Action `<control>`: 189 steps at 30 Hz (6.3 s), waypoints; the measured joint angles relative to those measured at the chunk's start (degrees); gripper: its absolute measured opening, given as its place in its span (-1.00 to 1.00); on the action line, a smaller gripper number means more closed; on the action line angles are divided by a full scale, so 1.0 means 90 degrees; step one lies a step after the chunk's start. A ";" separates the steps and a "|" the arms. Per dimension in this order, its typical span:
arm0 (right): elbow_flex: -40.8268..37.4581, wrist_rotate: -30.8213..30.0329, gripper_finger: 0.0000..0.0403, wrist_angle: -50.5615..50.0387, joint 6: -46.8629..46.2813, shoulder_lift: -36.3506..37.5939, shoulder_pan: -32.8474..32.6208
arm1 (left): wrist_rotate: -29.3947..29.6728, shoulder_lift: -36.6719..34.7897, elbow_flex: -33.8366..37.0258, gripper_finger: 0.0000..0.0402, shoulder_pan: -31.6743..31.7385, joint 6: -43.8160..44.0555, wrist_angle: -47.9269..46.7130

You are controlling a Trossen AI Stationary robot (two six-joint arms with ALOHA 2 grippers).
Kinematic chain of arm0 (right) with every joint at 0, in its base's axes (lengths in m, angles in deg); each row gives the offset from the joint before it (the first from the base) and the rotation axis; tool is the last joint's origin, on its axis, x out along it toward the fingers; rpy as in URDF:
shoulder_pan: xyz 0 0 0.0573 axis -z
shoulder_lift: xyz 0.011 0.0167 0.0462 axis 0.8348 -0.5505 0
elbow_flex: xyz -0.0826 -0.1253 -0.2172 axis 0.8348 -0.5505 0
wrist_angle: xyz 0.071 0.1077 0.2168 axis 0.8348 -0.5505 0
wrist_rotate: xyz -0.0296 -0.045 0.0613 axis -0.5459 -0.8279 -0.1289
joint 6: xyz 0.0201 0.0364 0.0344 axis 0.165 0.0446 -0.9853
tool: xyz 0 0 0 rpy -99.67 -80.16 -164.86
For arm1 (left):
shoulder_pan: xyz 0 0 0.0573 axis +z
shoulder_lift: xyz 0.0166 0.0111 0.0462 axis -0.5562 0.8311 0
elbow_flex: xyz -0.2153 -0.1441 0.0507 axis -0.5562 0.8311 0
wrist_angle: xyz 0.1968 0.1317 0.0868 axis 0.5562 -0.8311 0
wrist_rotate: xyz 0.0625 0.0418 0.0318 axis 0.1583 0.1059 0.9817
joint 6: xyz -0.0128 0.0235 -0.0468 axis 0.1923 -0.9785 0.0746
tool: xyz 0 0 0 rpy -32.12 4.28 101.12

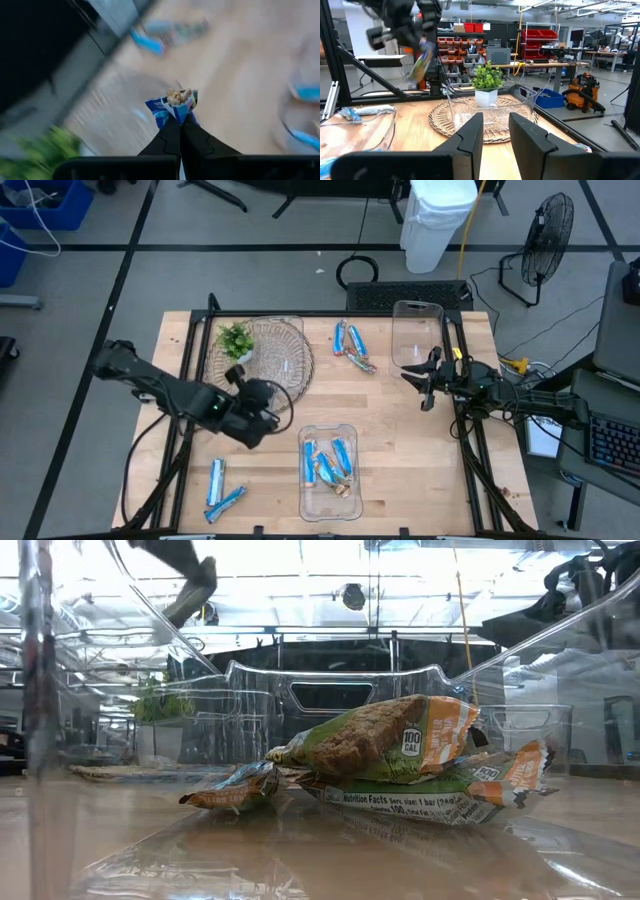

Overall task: Pick and place Granola Bars by type
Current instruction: Put the blue granola bar into the top left transparent bin

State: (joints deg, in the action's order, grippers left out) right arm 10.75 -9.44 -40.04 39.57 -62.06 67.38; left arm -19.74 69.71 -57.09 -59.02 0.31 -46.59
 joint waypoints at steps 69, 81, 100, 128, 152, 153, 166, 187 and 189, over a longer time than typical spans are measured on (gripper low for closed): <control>0.0001 0.0000 -0.58 -0.0012 -0.0002 -0.0002 0.0002 | -0.5420 0.1324 0.1054 -0.98 0.5270 -0.1954 0.3718; 0.0001 0.0000 -0.58 -0.0015 -0.0001 -0.0002 0.0001 | -0.5359 0.1323 0.1056 -0.98 0.5207 -0.1952 0.3576; 0.0000 -0.0001 -0.58 -0.0015 0.0000 -0.0002 0.0001 | -0.5316 0.1323 0.1056 -0.61 0.5122 -0.2701 0.3573; 0.0001 0.0000 -0.58 -0.0012 0.0000 -0.0002 0.0000 | -0.3282 -0.0028 0.1064 -0.61 0.3862 -0.1814 0.1075; -0.0001 0.0000 -0.58 -0.0012 -0.0002 0.0000 0.0002 | -0.4834 0.0296 0.1056 -0.61 -0.2055 0.7160 -0.0357; 0.0001 0.0000 -0.58 -0.0013 -0.0002 0.0000 0.0002 | -0.4898 0.0419 0.1056 -0.61 -0.2124 0.7681 -0.0427; 0.0001 0.0000 -0.58 -0.0015 -0.0002 0.0000 0.0000 | -0.6061 0.1327 0.1056 -0.61 -0.2567 0.9896 -0.0540; 0.0001 0.0000 -0.58 -0.0012 0.0000 0.0000 0.0002 | -0.6257 0.1643 0.1472 0.00 -0.2943 1.0282 0.0465; 0.0001 -0.0001 -0.58 -0.0012 -0.0001 0.0000 0.0001 | -0.6323 0.1646 0.1743 0.00 -0.2993 1.0296 0.0843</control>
State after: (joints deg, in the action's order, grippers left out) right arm 10.76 -9.45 -40.15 39.56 -62.06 67.39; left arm -76.64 84.52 -41.40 -85.96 92.98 -39.00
